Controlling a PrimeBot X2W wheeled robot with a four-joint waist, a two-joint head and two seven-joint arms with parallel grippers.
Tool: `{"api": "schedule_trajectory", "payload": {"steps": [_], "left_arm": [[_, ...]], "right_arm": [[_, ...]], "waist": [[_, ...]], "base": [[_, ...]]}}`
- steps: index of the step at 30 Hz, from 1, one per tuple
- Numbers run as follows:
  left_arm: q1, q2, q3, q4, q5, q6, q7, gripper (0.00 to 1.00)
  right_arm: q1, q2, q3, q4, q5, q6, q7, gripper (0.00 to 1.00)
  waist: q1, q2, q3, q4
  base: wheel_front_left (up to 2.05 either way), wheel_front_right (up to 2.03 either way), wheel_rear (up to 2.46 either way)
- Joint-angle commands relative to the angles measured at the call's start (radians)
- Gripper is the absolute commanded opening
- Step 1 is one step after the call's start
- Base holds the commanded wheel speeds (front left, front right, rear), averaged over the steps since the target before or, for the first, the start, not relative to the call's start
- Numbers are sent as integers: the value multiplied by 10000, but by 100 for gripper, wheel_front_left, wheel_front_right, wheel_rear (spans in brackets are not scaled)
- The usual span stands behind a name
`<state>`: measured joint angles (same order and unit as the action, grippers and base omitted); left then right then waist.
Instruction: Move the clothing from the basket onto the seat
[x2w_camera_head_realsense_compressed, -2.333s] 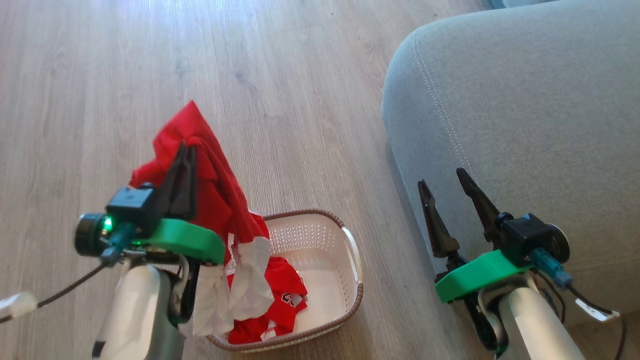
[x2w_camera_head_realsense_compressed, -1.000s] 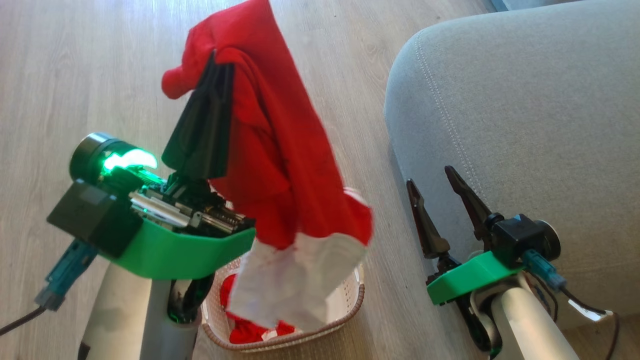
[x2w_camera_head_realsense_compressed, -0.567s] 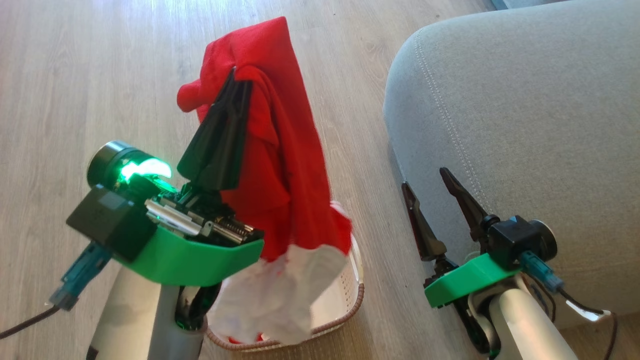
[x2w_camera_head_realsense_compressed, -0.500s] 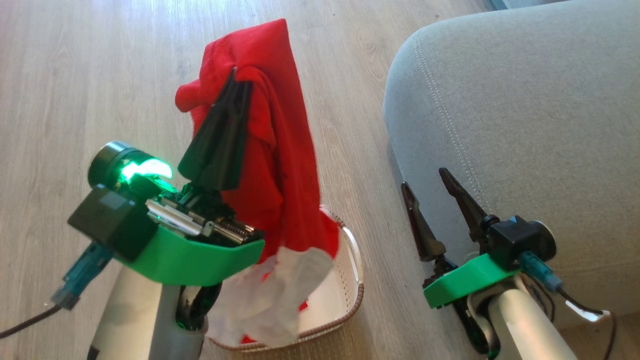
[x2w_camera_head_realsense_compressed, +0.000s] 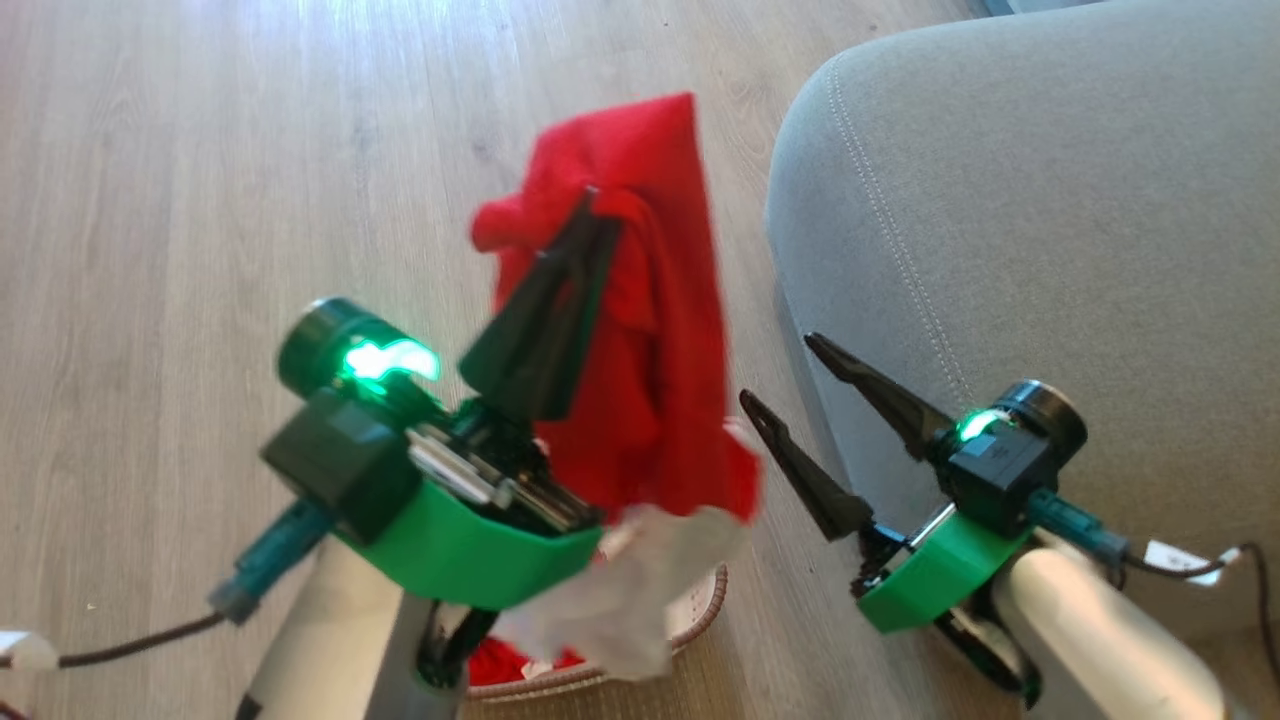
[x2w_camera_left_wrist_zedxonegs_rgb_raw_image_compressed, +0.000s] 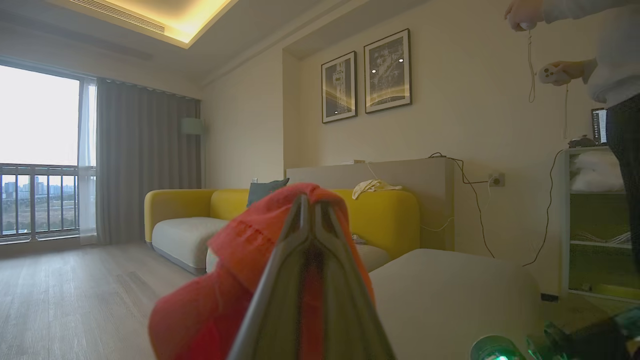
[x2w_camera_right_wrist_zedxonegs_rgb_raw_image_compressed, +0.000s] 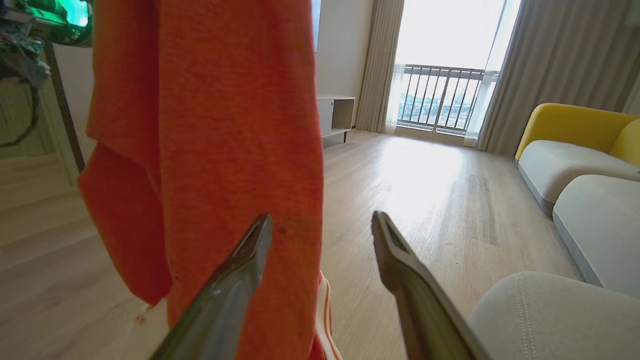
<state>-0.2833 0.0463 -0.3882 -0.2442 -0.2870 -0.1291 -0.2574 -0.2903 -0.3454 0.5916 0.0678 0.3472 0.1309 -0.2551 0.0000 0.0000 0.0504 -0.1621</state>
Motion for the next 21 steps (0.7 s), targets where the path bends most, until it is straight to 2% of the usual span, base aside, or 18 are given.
{"api": "schedule_trajectory", "payload": {"steps": [1, 10, 16, 21], "left_arm": [[-429, 183, 144, -412, -20, -13, -43, 0], [-577, 724, -954, -675, -352, -14, -43, 0], [-680, 928, -1406, -739, -303, -14, -43, 0], [-762, 1128, -1759, -765, -323, -15, -44, 0]], "right_arm": [[-266, -293, 259, -327, 139, -2, -67, 100], [-1228, -1769, 1750, -251, 1005, -2, -67, 100], [-1749, -2342, 2621, -190, 1507, -2, -67, 100], [-2432, -2862, 3771, -207, 1945, -2, -67, 100]], "waist": [[0, 0, -16, 29], [0, 0, -61, 127], [0, 0, -89, 172], [0, 0, -111, 198]], "base": [[0, 0, 0], [0, 0, 0], [0, 0, 0], [0, 0, 0]]}}
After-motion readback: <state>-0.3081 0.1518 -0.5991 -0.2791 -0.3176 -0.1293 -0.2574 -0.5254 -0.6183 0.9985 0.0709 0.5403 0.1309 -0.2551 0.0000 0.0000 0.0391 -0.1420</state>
